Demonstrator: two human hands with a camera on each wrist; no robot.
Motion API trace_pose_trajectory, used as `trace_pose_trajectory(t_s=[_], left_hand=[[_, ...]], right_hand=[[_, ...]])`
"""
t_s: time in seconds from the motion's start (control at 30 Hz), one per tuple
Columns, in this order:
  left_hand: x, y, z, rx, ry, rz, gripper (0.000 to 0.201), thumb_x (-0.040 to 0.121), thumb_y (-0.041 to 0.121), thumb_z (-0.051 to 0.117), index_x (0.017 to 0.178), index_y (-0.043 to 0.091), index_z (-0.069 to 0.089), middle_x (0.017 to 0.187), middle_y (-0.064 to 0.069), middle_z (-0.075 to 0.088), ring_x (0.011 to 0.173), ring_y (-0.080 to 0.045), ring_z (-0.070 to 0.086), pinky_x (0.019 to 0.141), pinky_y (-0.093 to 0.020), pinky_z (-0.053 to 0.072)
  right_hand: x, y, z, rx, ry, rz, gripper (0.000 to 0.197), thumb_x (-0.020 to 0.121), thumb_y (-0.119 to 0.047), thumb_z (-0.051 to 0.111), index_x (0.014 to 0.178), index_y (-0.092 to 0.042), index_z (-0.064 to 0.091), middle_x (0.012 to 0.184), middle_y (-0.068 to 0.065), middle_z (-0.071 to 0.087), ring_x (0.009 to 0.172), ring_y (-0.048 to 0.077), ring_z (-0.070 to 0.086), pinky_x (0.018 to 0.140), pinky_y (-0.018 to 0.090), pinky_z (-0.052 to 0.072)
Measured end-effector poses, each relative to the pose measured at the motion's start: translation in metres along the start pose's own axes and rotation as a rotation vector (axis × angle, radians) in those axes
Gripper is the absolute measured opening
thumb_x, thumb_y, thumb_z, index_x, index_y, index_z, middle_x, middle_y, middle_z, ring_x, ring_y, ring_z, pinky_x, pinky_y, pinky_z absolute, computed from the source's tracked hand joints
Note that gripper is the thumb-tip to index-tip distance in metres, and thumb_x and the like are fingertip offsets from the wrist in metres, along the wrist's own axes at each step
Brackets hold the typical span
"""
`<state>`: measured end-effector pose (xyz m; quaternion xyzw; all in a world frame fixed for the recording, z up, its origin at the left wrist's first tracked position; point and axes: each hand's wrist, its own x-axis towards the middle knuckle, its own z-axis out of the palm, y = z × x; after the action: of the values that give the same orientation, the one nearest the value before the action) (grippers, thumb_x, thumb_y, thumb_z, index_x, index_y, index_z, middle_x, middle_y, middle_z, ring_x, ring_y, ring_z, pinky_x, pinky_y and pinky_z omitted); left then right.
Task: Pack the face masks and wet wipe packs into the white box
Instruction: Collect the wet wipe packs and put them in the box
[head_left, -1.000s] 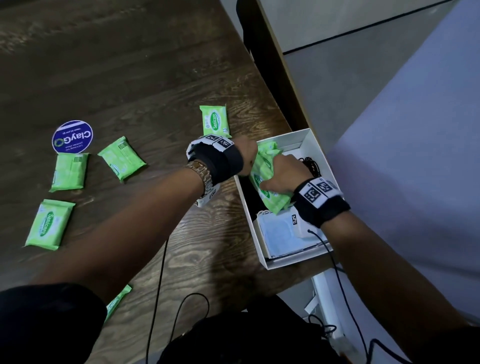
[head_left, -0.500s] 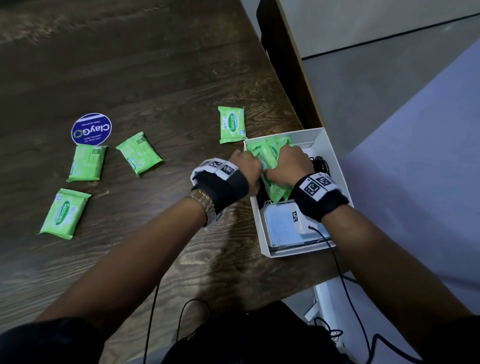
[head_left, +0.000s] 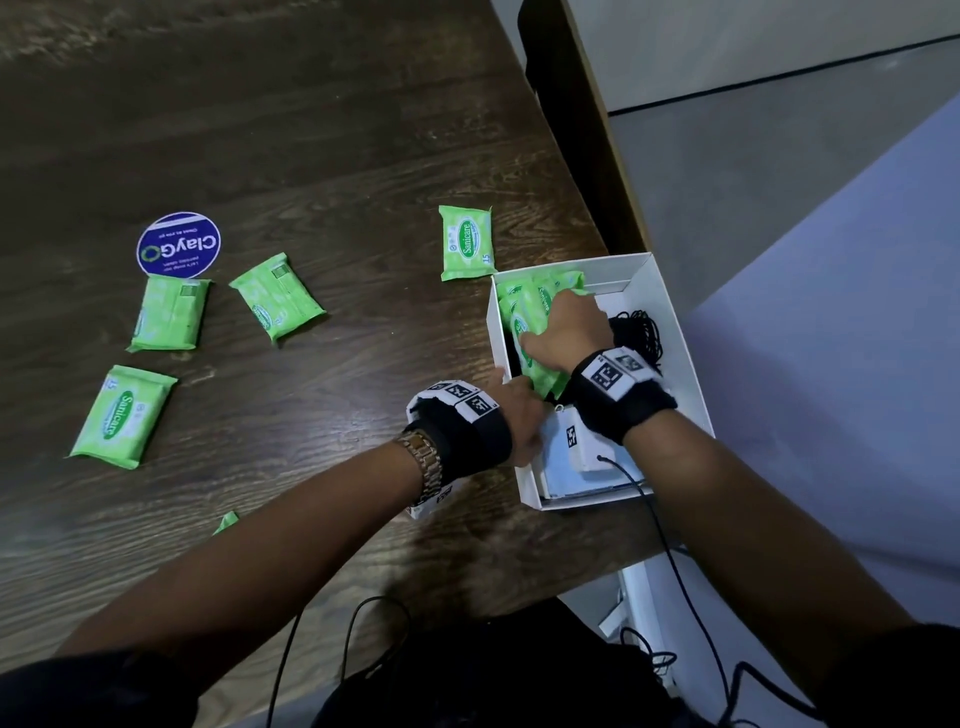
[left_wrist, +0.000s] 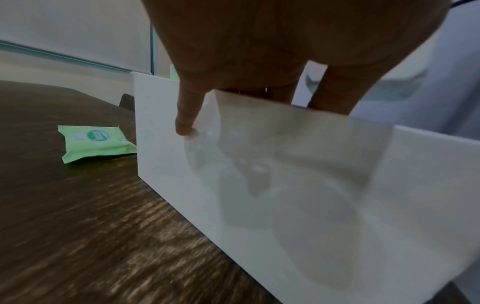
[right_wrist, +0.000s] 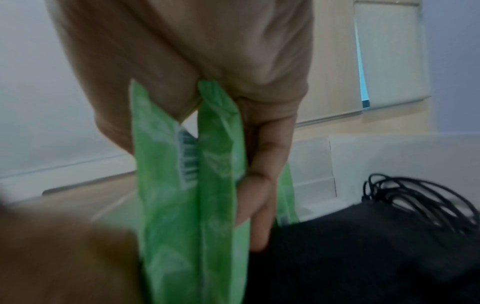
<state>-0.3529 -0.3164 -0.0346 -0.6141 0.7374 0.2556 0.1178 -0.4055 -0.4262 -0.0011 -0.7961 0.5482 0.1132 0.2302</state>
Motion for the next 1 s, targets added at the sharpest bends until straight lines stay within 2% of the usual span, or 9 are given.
trace_pose_trajectory(t_s=[0.13, 0.3, 0.4, 0.47, 0.57, 0.7, 0.77, 0.83, 1.0], left_hand=[[-0.006, 0.006, -0.003, -0.041, 0.015, -0.007, 0.033, 0.087, 0.036, 0.055, 0.111, 0.015, 0.066, 0.105, -0.008, 0.067, 0.093, -0.03, 0.064, 0.082, -0.036, 0.053], [-0.018, -0.012, -0.005, -0.127, 0.207, 0.016, 0.026, 0.08, 0.017, 0.056, 0.103, 0.013, 0.068, 0.101, -0.005, 0.064, 0.093, -0.026, 0.064, 0.074, -0.039, 0.055], [-0.024, -0.033, -0.015, -0.235, 0.504, -0.109, 0.02, 0.083, 0.016, 0.056, 0.099, 0.015, 0.068, 0.104, -0.004, 0.06, 0.093, -0.028, 0.06, 0.065, -0.04, 0.054], [-0.023, -0.043, -0.025, -0.3, 0.574, -0.163, 0.032, 0.088, 0.023, 0.058, 0.12, 0.02, 0.061, 0.124, -0.004, 0.052, 0.099, -0.028, 0.06, 0.07, -0.041, 0.055], [-0.007, -0.04, -0.034, -0.155, 0.361, -0.137, 0.052, 0.095, 0.038, 0.05, 0.145, 0.035, 0.034, 0.153, 0.007, 0.028, 0.109, -0.027, 0.061, 0.081, -0.04, 0.054], [0.0, -0.039, -0.03, 0.0, 0.121, -0.113, 0.061, 0.098, 0.054, 0.034, 0.152, 0.034, 0.015, 0.16, 0.018, 0.002, 0.124, -0.025, 0.054, 0.09, -0.039, 0.049], [-0.003, -0.042, -0.027, 0.013, 0.129, -0.122, 0.063, 0.097, 0.058, 0.03, 0.152, 0.035, 0.012, 0.159, 0.021, -0.004, 0.121, -0.026, 0.056, 0.086, -0.038, 0.051], [-0.003, -0.04, -0.025, 0.018, 0.148, -0.137, 0.062, 0.097, 0.056, 0.033, 0.152, 0.035, 0.013, 0.16, 0.018, -0.001, 0.116, -0.027, 0.06, 0.08, -0.035, 0.051], [0.008, -0.025, -0.03, 0.097, 0.055, -0.07, 0.058, 0.094, 0.031, 0.044, 0.144, 0.051, 0.022, 0.162, 0.007, 0.004, 0.087, -0.026, 0.066, 0.052, -0.024, 0.044]], right_hand=[[-0.013, 0.007, 0.033, 0.062, 0.003, -0.02, 0.043, 0.084, -0.039, 0.07, 0.106, -0.004, 0.058, 0.113, 0.019, 0.064, 0.101, 0.04, 0.064, 0.078, 0.04, 0.052], [-0.004, 0.024, 0.022, 0.16, -0.156, -0.127, 0.055, 0.095, -0.058, 0.047, 0.091, -0.005, 0.062, 0.089, 0.013, 0.066, 0.084, 0.031, 0.064, 0.075, 0.036, 0.052], [-0.001, 0.033, 0.015, 0.216, -0.317, -0.191, 0.044, 0.103, -0.039, 0.041, 0.079, -0.006, 0.057, 0.082, 0.01, 0.062, 0.081, 0.026, 0.061, 0.068, 0.032, 0.044], [0.0, 0.033, 0.018, 0.153, -0.338, -0.229, 0.031, 0.102, -0.025, 0.045, 0.084, -0.004, 0.058, 0.086, 0.013, 0.062, 0.088, 0.031, 0.064, 0.071, 0.034, 0.045], [0.002, 0.035, 0.023, 0.133, -0.335, -0.253, 0.021, 0.1, -0.016, 0.046, 0.106, -0.003, 0.061, 0.099, 0.012, 0.061, 0.097, 0.03, 0.062, 0.076, 0.031, 0.046], [0.007, 0.067, 0.008, 0.188, -0.339, -0.308, 0.026, 0.098, -0.024, 0.056, 0.076, -0.013, 0.065, 0.072, 0.004, 0.061, 0.07, 0.015, 0.057, 0.071, 0.028, 0.042], [0.011, 0.084, 0.0, 0.136, -0.207, -0.306, 0.018, 0.093, -0.027, 0.065, 0.105, -0.019, 0.075, 0.101, 0.002, 0.072, 0.092, 0.015, 0.064, 0.086, 0.026, 0.045], [0.012, 0.091, 0.0, -0.006, -0.22, -0.316, 0.047, 0.092, -0.029, 0.067, 0.137, -0.027, 0.059, 0.139, 0.004, 0.058, 0.124, 0.023, 0.055, 0.104, 0.027, 0.04], [0.008, 0.083, 0.02, -0.28, -0.415, -0.218, 0.05, 0.097, -0.044, 0.053, 0.146, -0.045, 0.041, 0.155, 0.012, 0.016, 0.141, 0.042, 0.021, 0.115, 0.054, 0.027]])
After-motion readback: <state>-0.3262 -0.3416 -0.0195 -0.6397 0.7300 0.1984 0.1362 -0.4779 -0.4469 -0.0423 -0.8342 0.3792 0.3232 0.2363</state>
